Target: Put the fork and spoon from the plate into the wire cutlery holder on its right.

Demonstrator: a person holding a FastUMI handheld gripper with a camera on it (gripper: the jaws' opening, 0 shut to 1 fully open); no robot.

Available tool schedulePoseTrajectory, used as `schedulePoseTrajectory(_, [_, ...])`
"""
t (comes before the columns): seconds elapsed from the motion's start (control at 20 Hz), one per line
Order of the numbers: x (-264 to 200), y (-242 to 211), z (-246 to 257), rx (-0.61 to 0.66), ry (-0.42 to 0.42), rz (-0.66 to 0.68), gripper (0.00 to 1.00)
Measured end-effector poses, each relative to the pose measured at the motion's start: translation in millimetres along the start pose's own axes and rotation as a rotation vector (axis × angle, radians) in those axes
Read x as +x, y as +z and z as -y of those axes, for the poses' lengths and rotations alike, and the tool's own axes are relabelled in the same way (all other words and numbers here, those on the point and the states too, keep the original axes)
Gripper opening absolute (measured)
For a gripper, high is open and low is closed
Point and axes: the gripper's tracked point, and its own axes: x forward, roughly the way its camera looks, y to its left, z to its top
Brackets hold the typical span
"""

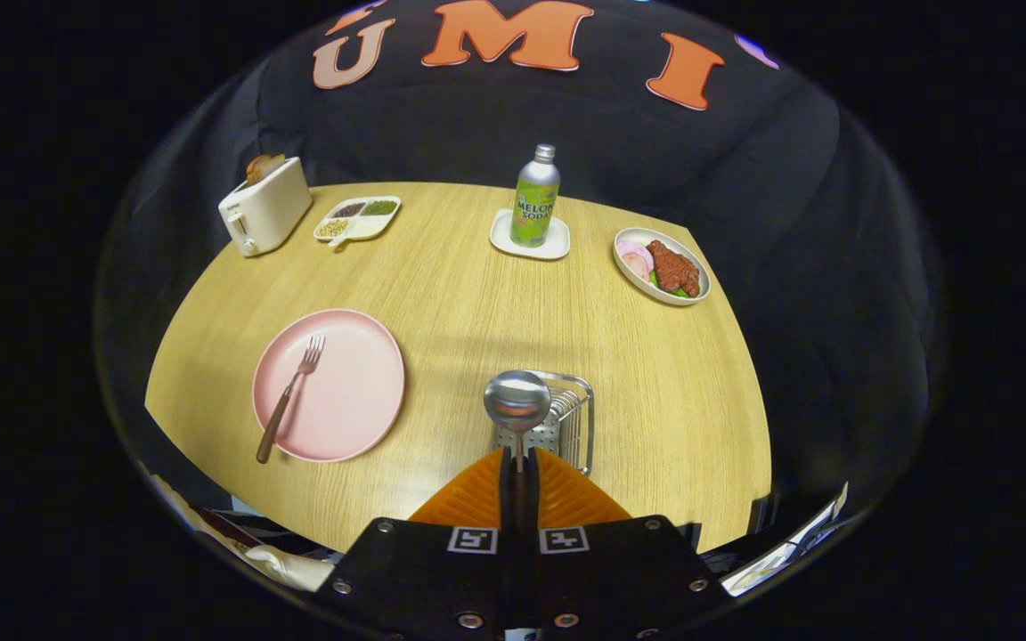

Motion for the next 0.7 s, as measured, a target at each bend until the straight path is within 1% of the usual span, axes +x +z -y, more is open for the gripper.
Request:
schedulePoseTrajectory(0.2, [13.8,-4.4,4.6,0.002,0.016,-0.077,0.03])
schedulePoseTrajectory(0.55, [40.5,-13.2,4.2,-0.037,0.043,-0.223,0.03])
schedulePoseTrajectory(0.7, [51.9,-21.2,4.7,-0.039,0.040,-0.295,0.03])
